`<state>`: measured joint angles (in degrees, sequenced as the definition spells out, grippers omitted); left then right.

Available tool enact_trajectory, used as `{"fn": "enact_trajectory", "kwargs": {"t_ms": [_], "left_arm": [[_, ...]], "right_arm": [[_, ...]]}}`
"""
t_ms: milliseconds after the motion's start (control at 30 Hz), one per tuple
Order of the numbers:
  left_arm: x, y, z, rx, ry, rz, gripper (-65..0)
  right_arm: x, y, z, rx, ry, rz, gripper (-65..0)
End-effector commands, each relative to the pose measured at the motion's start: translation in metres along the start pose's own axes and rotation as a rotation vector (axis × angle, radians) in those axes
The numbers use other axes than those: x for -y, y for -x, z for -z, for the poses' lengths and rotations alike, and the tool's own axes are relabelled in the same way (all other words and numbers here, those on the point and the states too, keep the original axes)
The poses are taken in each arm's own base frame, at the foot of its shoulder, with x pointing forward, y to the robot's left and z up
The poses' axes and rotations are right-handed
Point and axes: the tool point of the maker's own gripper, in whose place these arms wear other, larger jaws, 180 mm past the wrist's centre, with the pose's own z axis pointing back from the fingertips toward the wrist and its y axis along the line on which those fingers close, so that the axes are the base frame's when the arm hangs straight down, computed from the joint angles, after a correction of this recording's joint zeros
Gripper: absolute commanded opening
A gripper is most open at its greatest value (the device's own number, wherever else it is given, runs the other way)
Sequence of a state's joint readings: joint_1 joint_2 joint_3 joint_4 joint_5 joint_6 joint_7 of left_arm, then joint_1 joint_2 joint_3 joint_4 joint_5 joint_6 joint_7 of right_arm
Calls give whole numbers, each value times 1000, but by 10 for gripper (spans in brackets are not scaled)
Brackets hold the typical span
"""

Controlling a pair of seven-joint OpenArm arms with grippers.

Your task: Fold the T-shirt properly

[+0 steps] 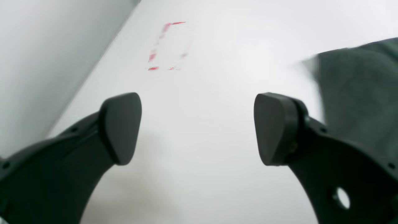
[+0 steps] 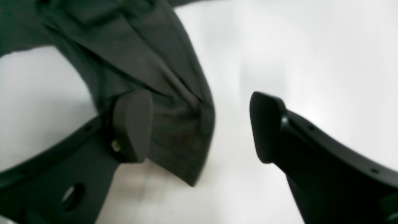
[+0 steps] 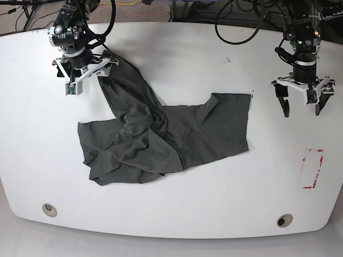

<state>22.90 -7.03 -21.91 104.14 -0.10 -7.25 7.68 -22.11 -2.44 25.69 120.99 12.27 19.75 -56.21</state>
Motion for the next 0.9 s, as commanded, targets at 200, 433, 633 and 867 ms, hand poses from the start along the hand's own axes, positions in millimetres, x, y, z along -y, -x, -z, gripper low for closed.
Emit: {"fn": "enact_trajectory", "kwargs": {"t_ms": [200, 433, 633, 867], "left_arm": [[-4, -16, 0, 60, -4, 12, -115], [-3, -17, 0, 61, -1, 11, -115], [-2, -18, 1, 66, 0, 9, -115], [-1, -18, 1, 69, 2, 11, -116]], "right_arm": [[36, 6, 6, -3, 65, 43, -187], [67, 21, 20, -50, 99, 92, -187], [85, 18, 37, -59, 83, 86, -186], [90, 7, 55, -59, 35, 57, -187]]}}
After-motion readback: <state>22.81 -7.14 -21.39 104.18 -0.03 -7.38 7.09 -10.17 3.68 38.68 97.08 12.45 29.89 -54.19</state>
